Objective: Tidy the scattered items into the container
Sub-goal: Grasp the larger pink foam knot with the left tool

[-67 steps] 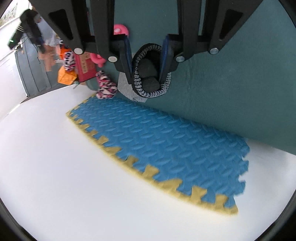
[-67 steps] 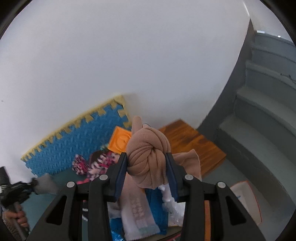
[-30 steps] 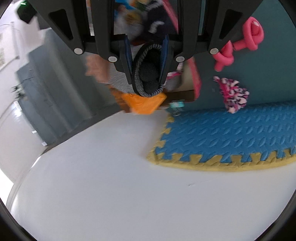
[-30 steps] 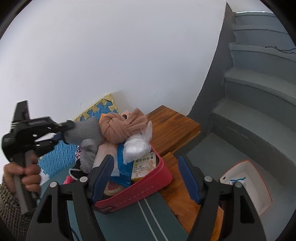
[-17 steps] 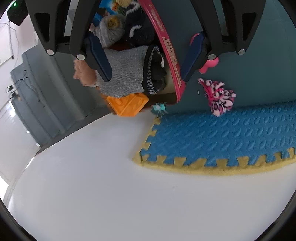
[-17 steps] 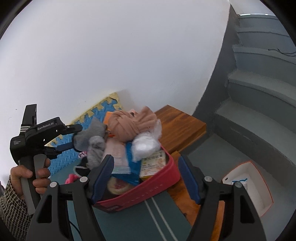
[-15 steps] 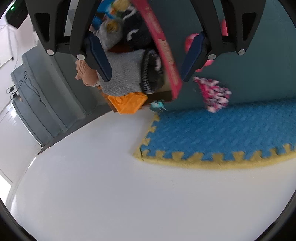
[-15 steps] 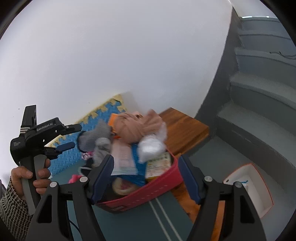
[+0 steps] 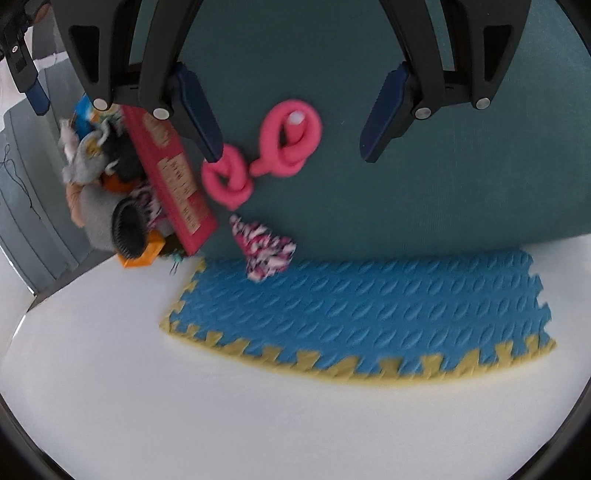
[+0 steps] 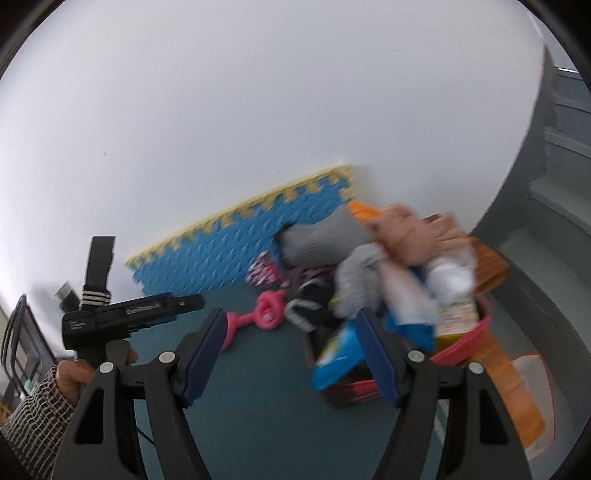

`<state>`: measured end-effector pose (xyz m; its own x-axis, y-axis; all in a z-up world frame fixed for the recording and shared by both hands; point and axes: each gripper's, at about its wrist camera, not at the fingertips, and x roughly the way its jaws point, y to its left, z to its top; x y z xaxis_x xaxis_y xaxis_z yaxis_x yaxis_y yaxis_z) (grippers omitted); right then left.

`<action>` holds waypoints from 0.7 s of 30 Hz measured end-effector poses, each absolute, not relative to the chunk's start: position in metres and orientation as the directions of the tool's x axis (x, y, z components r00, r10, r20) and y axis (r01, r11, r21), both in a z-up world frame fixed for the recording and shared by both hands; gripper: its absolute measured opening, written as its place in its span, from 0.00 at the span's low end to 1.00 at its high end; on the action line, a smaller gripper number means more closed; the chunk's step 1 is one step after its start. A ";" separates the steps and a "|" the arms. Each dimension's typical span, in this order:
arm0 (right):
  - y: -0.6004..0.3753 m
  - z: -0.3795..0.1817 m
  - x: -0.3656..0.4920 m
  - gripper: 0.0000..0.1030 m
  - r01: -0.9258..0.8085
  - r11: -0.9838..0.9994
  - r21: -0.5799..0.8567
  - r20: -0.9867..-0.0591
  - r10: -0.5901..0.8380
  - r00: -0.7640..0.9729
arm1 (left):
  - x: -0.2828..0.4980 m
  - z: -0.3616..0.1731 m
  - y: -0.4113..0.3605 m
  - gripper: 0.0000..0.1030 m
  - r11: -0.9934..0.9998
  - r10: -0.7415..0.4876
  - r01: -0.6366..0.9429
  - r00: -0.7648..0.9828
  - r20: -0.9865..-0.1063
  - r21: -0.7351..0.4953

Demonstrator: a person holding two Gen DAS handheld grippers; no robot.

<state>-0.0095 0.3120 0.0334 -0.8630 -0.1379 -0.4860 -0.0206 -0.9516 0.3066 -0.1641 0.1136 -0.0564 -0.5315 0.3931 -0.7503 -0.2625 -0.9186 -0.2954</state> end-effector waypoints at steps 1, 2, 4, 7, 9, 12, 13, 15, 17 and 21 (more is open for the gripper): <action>0.306 0.032 -0.012 0.73 -0.012 -0.953 0.303 -0.494 -0.147 -0.857 | -0.164 -0.060 0.114 0.76 -0.918 0.392 -0.268 -0.525 -0.755 -0.291; 0.302 0.030 -0.013 0.73 -0.005 -0.954 0.301 -0.500 -0.153 -0.853 | -0.163 -0.063 0.115 0.76 -0.918 0.393 -0.273 -0.520 -0.758 -0.288; 0.292 0.027 -0.017 0.73 0.007 -0.956 0.292 -0.512 -0.163 -0.843 | -0.164 -0.069 0.117 0.76 -0.916 0.395 -0.282 -0.508 -0.765 -0.286; 0.282 0.025 -0.020 0.73 0.022 -0.961 0.276 -0.525 -0.170 -0.834 | -0.165 -0.076 0.118 0.76 -0.914 0.398 -0.287 -0.495 -0.772 -0.287; 0.279 0.023 -0.021 0.73 0.025 -0.962 0.270 -0.533 -0.171 -0.829 | -0.169 -0.082 0.119 0.76 -0.917 0.391 -0.282 -0.489 -0.780 -0.283; 0.275 0.020 -0.024 0.73 0.028 -0.964 0.264 -0.545 -0.173 -0.821 | -0.172 -0.087 0.120 0.76 -0.923 0.377 -0.271 -0.484 -0.790 -0.274; 0.275 0.018 -0.025 0.73 0.027 -0.964 0.264 -0.548 -0.174 -0.818 | -0.173 -0.089 0.120 0.76 -0.924 0.374 -0.268 -0.483 -0.792 -0.273; 0.273 0.015 -0.027 0.73 0.027 -0.964 0.265 -0.555 -0.176 -0.813 | -0.176 -0.094 0.121 0.76 -0.924 0.373 -0.269 -0.479 -0.794 -0.272; 0.272 0.012 -0.029 0.73 0.029 -0.964 0.265 -0.561 -0.178 -0.808 | -0.178 -0.098 0.122 0.76 -0.925 0.369 -0.275 -0.475 -0.799 -0.263; 0.267 0.008 -0.031 0.73 0.032 -0.965 0.261 -0.572 -0.181 -0.800 | -0.178 -0.103 0.127 0.76 -0.927 0.362 -0.281 -0.484 -0.796 -0.250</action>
